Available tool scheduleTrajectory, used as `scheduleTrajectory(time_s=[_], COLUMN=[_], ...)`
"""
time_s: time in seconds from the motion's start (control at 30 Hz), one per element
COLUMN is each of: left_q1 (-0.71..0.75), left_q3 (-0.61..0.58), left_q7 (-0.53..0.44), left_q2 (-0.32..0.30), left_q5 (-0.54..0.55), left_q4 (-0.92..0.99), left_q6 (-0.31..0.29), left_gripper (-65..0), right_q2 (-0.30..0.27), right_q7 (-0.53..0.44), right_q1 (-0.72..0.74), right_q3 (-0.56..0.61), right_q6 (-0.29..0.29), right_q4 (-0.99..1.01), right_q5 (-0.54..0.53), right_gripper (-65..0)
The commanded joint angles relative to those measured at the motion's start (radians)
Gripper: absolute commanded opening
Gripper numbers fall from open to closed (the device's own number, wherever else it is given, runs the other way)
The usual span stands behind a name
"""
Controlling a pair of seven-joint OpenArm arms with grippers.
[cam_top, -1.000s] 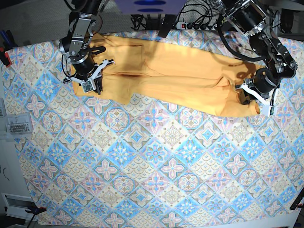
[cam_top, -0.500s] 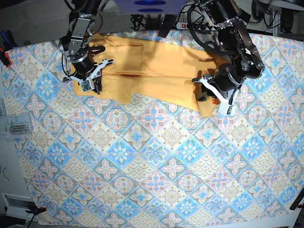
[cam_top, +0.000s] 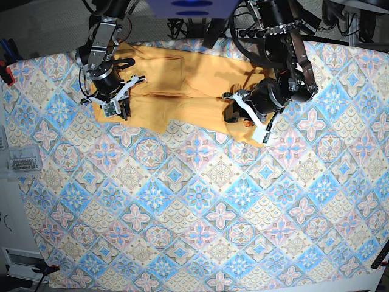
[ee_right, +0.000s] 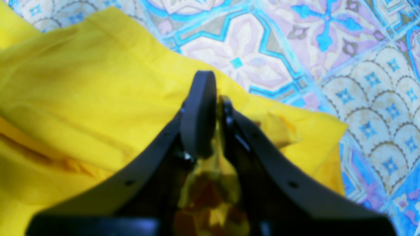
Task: Fold the T-shirt properly
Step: 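Carry the held shirt end with the left gripper toward the band's middle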
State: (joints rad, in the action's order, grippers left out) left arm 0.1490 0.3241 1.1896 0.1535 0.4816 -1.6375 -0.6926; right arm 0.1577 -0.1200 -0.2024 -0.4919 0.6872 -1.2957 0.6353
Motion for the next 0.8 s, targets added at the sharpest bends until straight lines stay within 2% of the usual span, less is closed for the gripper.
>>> scheduleTrajectory(time_s=[0.0,0.27,0.5,0.63,0.77], left_q1=[-0.01,-0.036,-0.035,-0.033,-0.016], left_q3=[-0.016,-0.027,-0.113,-0.19,-0.253], left_q7=[-0.032,-0.047,-0.046,-0.046,-0.046], left_q2=[0.004,0.004,0.002,-0.025,-0.059], left_q5=[0.025,0.019,0.027,0.027,0.055], left_q4=[0.001,0.049,0.049,0.049,0.044], left_q6=[-0.006,-0.006,-0.006,-0.006,-0.006], left_gripper=[-65.0,-65.0,-49.3,-46.0,-45.6], right_q2=[-0.001,-0.001,-0.001,-0.001,-0.001], right_q7=[0.032,0.03,0.03,0.03,0.03], right_q1=[-0.006,-0.004,-0.004,-0.002,-0.001], right_q3=[-0.003,-0.026,-0.024,-0.024,-0.024], right_q6=[0.011,0.011,0.011,0.011,0.011], right_q4=[-0.003,-0.003,-0.003,-0.003,-0.003], right_q5=[0.021,0.021,0.021,0.021,0.021], right_gripper=[-60.5,-60.5,-60.5,-60.5,-60.5])
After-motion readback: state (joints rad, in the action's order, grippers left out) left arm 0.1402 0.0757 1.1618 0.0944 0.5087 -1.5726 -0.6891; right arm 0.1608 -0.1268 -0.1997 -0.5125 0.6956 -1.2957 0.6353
